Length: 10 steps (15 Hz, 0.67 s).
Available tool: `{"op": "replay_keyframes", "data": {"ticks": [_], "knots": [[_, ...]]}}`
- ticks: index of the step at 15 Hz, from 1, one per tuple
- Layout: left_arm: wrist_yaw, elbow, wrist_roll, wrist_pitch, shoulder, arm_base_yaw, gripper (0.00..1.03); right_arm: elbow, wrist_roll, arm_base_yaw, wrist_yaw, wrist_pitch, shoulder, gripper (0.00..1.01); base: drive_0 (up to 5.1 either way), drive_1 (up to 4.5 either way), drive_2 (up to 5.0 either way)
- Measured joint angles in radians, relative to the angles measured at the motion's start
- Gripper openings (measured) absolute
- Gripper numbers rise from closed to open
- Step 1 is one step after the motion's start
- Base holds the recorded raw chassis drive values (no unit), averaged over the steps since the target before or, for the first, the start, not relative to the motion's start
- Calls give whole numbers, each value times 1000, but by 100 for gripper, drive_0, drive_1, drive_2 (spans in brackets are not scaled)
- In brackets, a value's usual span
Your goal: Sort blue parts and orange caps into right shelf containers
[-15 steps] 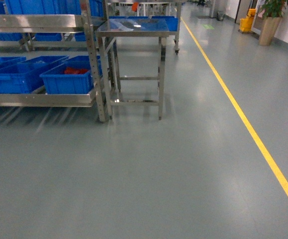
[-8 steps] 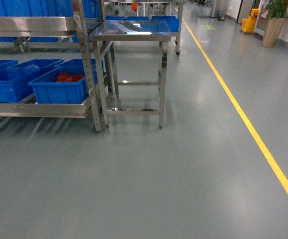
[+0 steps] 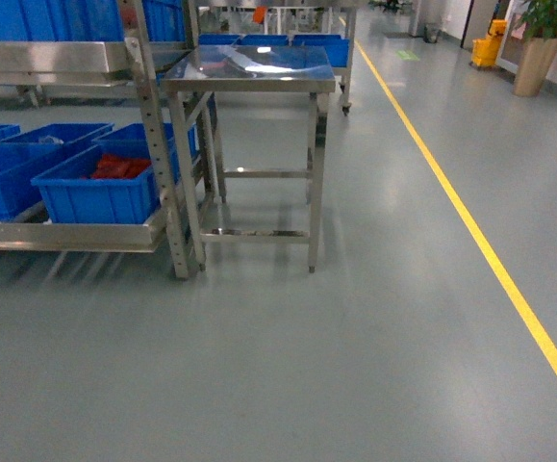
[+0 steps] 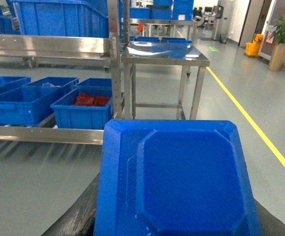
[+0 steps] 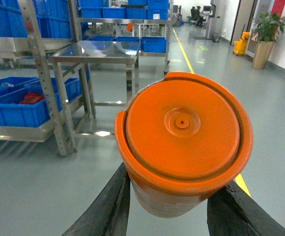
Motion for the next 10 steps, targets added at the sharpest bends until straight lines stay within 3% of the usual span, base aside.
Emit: {"op": "replay_keyframes", "data": {"ticks": [10], "knots": [[1,0,0,0,0,0,43,0,0,0,0,-3,0,39,5,438,-429]]}}
